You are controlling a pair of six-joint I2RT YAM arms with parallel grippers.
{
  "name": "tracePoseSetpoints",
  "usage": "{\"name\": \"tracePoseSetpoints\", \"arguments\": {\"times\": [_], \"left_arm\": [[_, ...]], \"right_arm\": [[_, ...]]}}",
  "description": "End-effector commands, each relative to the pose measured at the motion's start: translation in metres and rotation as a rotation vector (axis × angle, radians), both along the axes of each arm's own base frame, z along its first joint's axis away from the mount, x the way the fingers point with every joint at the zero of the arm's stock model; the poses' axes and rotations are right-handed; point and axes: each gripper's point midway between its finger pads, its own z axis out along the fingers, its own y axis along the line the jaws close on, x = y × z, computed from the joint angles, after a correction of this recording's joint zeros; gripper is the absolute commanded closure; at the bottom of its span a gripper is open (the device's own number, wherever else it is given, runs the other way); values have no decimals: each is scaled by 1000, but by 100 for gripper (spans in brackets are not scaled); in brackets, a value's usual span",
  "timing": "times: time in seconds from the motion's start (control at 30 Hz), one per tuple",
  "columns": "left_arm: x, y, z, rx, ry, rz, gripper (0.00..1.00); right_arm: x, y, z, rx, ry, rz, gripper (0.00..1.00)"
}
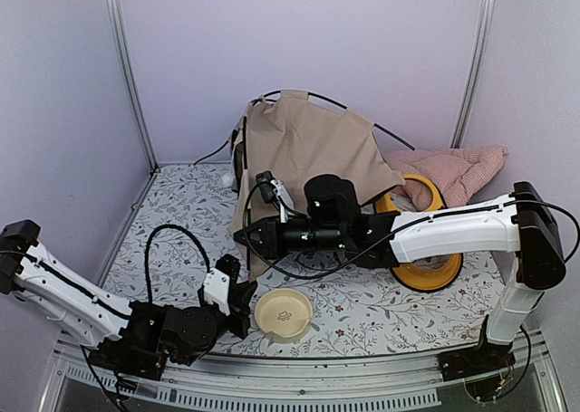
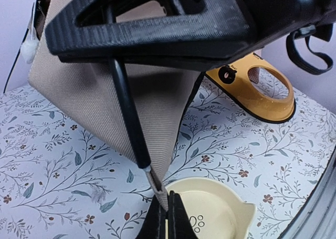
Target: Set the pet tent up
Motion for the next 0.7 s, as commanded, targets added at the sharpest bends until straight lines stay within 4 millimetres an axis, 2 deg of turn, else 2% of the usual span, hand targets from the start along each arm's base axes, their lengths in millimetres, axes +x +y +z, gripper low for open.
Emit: {"name": "tracePoseSetpoints", "arguments": {"times": [0.0,0.13,0.67], "left_arm": [[-72,-25,-40,110,113,-356,100],[-72,-25,-40,109,112,-358,100],[-72,-28,-24,88,96,-365,100]], "right_arm": [[83,-38,90,236,-146,-348,100],[82,-37,90,232,-144,-342,100],[83,-34,65,189,-114,-338,100]]}}
